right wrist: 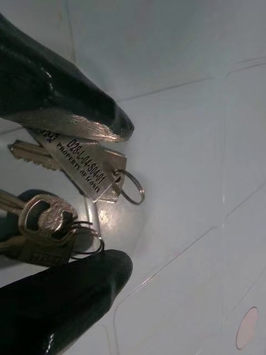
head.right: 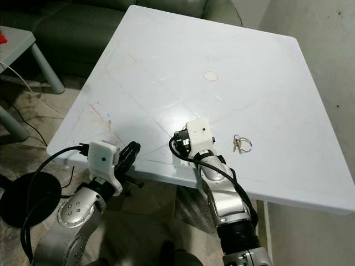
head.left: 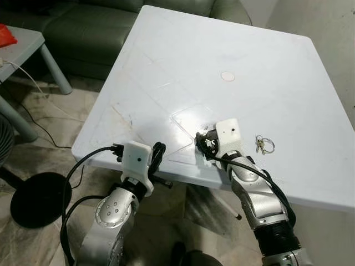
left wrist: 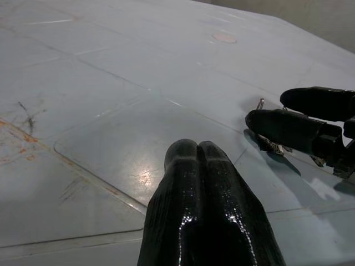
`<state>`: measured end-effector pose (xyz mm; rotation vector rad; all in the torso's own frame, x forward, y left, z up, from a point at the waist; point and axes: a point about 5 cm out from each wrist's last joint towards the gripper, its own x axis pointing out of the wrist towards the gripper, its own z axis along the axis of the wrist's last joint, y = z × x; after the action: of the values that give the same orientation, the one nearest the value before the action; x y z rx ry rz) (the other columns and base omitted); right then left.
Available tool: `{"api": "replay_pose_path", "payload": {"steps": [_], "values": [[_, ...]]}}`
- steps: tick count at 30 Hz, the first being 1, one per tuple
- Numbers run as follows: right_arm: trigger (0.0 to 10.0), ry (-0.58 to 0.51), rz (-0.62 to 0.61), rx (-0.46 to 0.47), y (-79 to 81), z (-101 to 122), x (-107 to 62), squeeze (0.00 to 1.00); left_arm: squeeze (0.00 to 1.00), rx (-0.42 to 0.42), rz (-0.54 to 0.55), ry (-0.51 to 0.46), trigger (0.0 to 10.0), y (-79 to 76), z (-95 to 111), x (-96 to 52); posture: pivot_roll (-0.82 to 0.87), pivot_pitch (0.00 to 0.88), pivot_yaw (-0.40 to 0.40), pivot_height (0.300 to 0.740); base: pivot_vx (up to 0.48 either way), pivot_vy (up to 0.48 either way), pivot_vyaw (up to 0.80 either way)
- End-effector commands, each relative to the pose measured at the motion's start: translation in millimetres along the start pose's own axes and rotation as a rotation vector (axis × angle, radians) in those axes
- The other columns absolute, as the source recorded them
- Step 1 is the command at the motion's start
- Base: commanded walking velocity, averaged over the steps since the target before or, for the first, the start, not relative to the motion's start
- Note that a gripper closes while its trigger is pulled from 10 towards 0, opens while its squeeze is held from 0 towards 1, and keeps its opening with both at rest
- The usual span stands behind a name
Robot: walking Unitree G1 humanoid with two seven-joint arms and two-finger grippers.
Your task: Hang keys on a hook
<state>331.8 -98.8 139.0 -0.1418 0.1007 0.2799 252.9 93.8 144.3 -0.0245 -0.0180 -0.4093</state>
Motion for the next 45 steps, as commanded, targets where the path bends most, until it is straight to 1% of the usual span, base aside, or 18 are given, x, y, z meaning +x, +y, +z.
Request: {"api": "replay_pose_path", "payload": {"steps": [1,2,4,7,9,10,11,12,13,15,20,28,29,31,45], "values": [[10.0,0.007,-0.031,0.015,-4.9,-1,0.9,0.0,0.0,0.002,-0.007,0.004,10.0,-2.4,1,-2.6,0.08,0.248,-0.124,0.74,0.0,0.0,0.0],[10.0,0.01,-0.04,0.029,-6.3,-1,1.5,0.0,0.0,0.001,-0.007,0.004,10.0,-2.8,1,-2.6,0.07,0.25,-0.125,0.74,0.0,0.0,0.0],[10.0,0.003,-0.043,0.028,-7.3,0,1.4,0.0,0.0,-0.002,-0.007,0.004,10.0,-3.1,2,-2.5,0.07,0.248,-0.124,0.74,0.0,0.0,0.0],[10.0,0.001,-0.06,0.04,-12.6,0,0.0,0.0,0.0,-0.002,-0.007,0.006,10.0,-3.6,1,-2.6,0.07,0.251,-0.126,0.74,0.0,0.0,0.0],[10.0,0.012,-0.079,0.068,-19.1,-2,-1.4,0.0,0.0,-0.006,-0.006,0.007,10.0,-4.0,1,-2.5,0.06,0.252,-0.126,0.74,0.0,0.0,0.0],[8.7,0.013,-0.079,0.067,-20.3,-3,-1.8,0.0,0.0,-0.006,-0.006,0.007,10.0,-4.1,1,-2.5,0.06,0.251,-0.125,0.74,0.0,0.0,0.0],[4.4,0.014,-0.083,0.063,-21.9,-3,-2.5,0.0,0.0,-0.006,-0.006,0.007,10.0,-4.2,1,-2.3,0.06,0.252,-0.124,0.74,0.0,0.0,0.0],[4.1,0.018,-0.093,0.056,-24.7,-4,-3.5,0.0,0.0,-0.007,-0.007,0.008,10.0,-4.3,1,-2.1,0.06,0.252,-0.124,0.74,0.0,0.0,0.0],[4.1,0.018,-0.093,0.056,-24.7,-4,-3.5,0.0,0.0,-0.007,-0.007,0.008,10.0,-4.3,1,-2.1,0.06,0.252,-0.124,0.74,0.0,0.0,0.0],[0.0,0.02,-0.102,0.052,-29.0,-5,-5.4,0.0,0.0,-0.007,-0.009,0.008,10.0,-4.6,1,-1.5,0.05,0.252,-0.123,0.74,0.0,0.0,0.0],[0.0,0.016,-0.103,0.044,-31.4,-5,-8.1,0.0,0.0,-0.009,-0.013,0.01,10.0,-4.8,1,-0.7,0.05,0.255,-0.12,0.74,0.0,0.0,0.0],[0.0,0.016,-0.062,0.049,-28.6,-5,-11.9,0.0,0.0,-0.013,-0.016,0.009,10.0,-4.9,1,0.1,0.04,0.258,-0.118,0.74,0.0,0.0,0.0],[0.0,0.016,-0.054,0.039,-27.9,-5,-13.0,0.0,0.0,-0.013,-0.016,0.01,10.0,-4.8,1,0.0,0.04,0.259,-0.118,0.74,0.0,0.0,0.0],[0.0,0.027,-0.059,0.048,-28.6,-7,-13.8,0.0,0.0,-0.013,-0.015,0.011,10.0,-4.5,1,0.2,0.04,0.259,-0.118,0.74,0.0,0.0,0.0],[0.0,0.034,-0.071,0.039,-36.0,-8,-20.0,0.0,0.0,-0.011,-0.017,0.011,10.0,-4.7,1,1.7,0.03,0.257,-0.113,0.74,0.0,0.0,0.0]]}}
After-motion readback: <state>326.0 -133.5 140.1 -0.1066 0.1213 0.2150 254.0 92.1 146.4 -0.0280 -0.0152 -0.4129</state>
